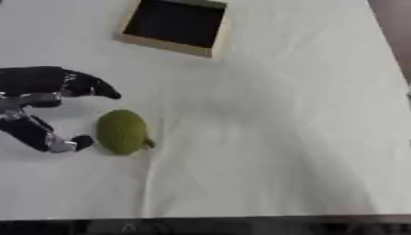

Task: Pick up objects on the table and place them in the box.

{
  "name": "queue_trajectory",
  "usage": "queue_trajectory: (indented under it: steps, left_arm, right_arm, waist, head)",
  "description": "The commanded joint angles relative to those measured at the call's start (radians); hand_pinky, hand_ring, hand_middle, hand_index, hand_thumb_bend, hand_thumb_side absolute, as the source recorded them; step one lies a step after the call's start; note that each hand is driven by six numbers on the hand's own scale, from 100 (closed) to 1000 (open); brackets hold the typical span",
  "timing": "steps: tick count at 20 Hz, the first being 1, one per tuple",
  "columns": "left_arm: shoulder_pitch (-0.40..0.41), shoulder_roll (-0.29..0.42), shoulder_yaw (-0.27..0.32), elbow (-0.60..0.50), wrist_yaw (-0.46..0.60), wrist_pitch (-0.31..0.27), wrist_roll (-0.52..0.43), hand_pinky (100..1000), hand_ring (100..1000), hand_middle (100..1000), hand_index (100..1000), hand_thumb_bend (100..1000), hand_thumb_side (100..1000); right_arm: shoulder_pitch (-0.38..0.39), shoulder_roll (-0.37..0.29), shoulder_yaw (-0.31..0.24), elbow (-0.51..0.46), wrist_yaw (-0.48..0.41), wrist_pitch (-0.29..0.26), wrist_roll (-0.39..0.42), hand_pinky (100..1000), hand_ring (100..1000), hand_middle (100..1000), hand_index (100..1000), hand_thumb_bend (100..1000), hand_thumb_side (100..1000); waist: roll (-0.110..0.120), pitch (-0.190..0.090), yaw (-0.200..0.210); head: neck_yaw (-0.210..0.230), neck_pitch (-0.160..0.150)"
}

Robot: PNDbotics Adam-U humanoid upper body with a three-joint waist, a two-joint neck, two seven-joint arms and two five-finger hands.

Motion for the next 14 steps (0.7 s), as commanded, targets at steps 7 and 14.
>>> queue_trajectory:
  steps: [7, 14]
  left_arm:
    - [-0.005, -0.025, -0.016, 0.060, -0.077, -0.178, -0.151, 878, 910, 852, 968, 374, 366]
    - [-0.007, -0.058, -0.015, 0.103, -0.107, -0.179, -0.151, 875, 906, 850, 963, 383, 343]
  right_arm:
    - [-0.005, -0.019, -0.004, -0.016, -0.012, 0.005, 0.000, 829, 807, 653, 770, 100, 498]
    - [-0.003, -0.015, -0.004, -0.016, -0.013, 0.008, 0.001, 830, 807, 652, 770, 100, 503]
  waist:
    - [0.001, -0.027, 0.007]
    - [0.002, -0.025, 0.004]
  head:
    - [-0.005, 0.005]
    - [-0.007, 0.005]
